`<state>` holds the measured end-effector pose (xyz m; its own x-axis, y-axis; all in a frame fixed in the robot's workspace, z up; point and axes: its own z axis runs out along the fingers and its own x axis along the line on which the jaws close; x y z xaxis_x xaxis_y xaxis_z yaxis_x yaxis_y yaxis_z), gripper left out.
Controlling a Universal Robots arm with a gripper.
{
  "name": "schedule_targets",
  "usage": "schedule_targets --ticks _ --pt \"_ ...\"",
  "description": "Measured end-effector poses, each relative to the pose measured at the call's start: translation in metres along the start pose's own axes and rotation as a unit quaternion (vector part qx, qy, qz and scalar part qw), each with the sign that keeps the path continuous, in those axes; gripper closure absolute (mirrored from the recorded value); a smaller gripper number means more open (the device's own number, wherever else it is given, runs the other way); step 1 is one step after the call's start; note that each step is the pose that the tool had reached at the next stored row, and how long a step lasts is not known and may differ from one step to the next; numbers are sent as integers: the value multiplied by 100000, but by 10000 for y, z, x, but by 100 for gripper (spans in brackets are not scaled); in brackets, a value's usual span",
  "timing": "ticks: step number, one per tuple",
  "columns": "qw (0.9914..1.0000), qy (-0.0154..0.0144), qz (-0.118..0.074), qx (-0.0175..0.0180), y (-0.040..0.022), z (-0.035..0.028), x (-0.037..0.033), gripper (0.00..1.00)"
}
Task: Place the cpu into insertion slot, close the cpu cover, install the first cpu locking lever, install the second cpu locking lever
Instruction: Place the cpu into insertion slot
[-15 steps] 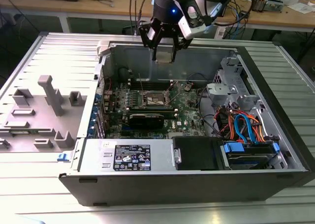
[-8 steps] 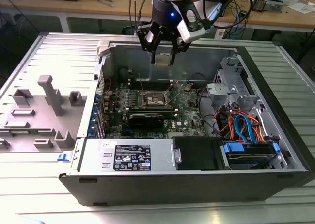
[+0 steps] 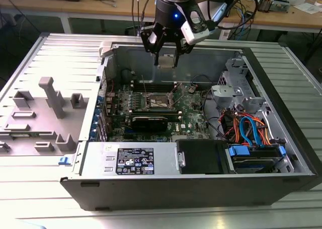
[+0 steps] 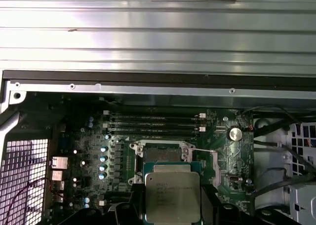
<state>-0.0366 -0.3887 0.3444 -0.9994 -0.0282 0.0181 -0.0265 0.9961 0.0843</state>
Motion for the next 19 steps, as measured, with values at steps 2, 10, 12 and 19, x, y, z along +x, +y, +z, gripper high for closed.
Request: schedule_targets --ticks 2,10,12,19 --pt "100000 -4 -1 4 -2 26 -1 45" --pt "100000 -2 -2 17 -9 97 -2 45" --pt "100000 -3 0 29 -8 97 -2 45" --pt "100000 -1 0 55 -8 98 -2 45"
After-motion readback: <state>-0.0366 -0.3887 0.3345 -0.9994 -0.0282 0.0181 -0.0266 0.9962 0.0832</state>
